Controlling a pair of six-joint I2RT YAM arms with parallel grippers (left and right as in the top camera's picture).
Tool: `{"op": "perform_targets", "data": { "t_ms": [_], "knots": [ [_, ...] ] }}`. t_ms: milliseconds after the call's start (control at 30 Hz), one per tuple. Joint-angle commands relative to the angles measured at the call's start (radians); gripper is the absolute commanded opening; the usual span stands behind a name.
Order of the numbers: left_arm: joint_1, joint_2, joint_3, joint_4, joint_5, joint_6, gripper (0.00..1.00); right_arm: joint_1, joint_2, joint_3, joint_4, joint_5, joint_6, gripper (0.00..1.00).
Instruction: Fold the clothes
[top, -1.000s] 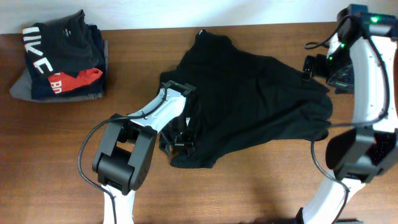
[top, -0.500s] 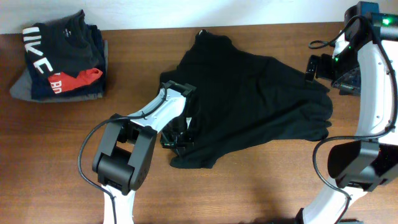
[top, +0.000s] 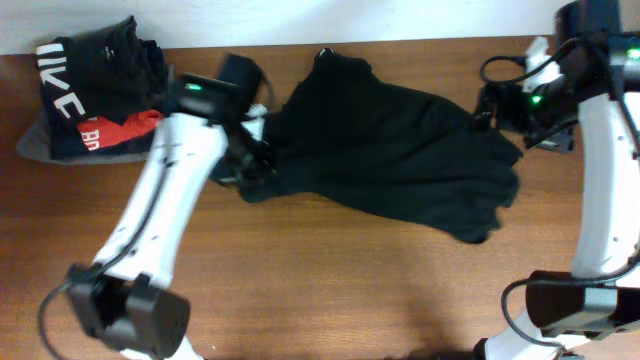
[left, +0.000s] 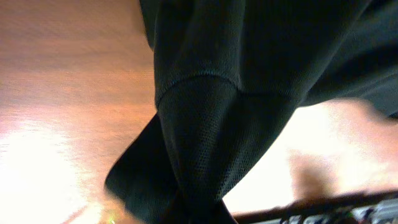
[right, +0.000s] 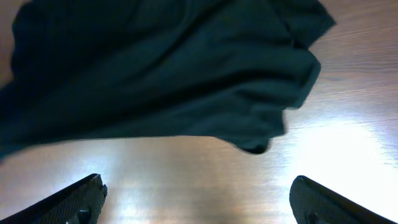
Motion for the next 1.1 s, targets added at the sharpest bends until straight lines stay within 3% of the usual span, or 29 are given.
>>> {"op": "perform_targets", "data": {
  "t_ms": [0, 300, 567, 667, 900, 1067],
  "knots": [
    [0.053, -0.061, 0.092, -0.036, -0.026, 0.009, 0.0, 0.072, -0.013, -0.026, -0.006, -0.019, -0.007, 0.99],
    [0.071, -0.093, 0.191, -0.092, -0.083, 0.008, 0.01, 0.241, -0.013, -0.062, -0.006, -0.027, 0.016, 0.99],
    [0.071, -0.064, 0.191, -0.1, -0.232, -0.052, 0.01, 0.376, -0.018, -0.306, 0.009, -0.025, 0.138, 0.99],
    [0.072, -0.055, 0.191, -0.106, -0.269, -0.084, 0.0, 0.398, -0.04, -0.365, 0.042, 0.085, 0.253, 0.99],
    [0.09, -0.042, 0.191, -0.122, -0.336, -0.12, 0.02, 0.399, -0.197, -0.428, 0.024, 0.152, 0.352, 0.99],
    [0.098, -0.042, 0.191, -0.121, -0.332, -0.12, 0.02, 0.4, -0.368, -0.642, 0.099, 0.121, 0.365, 0.99]
  ]
}}
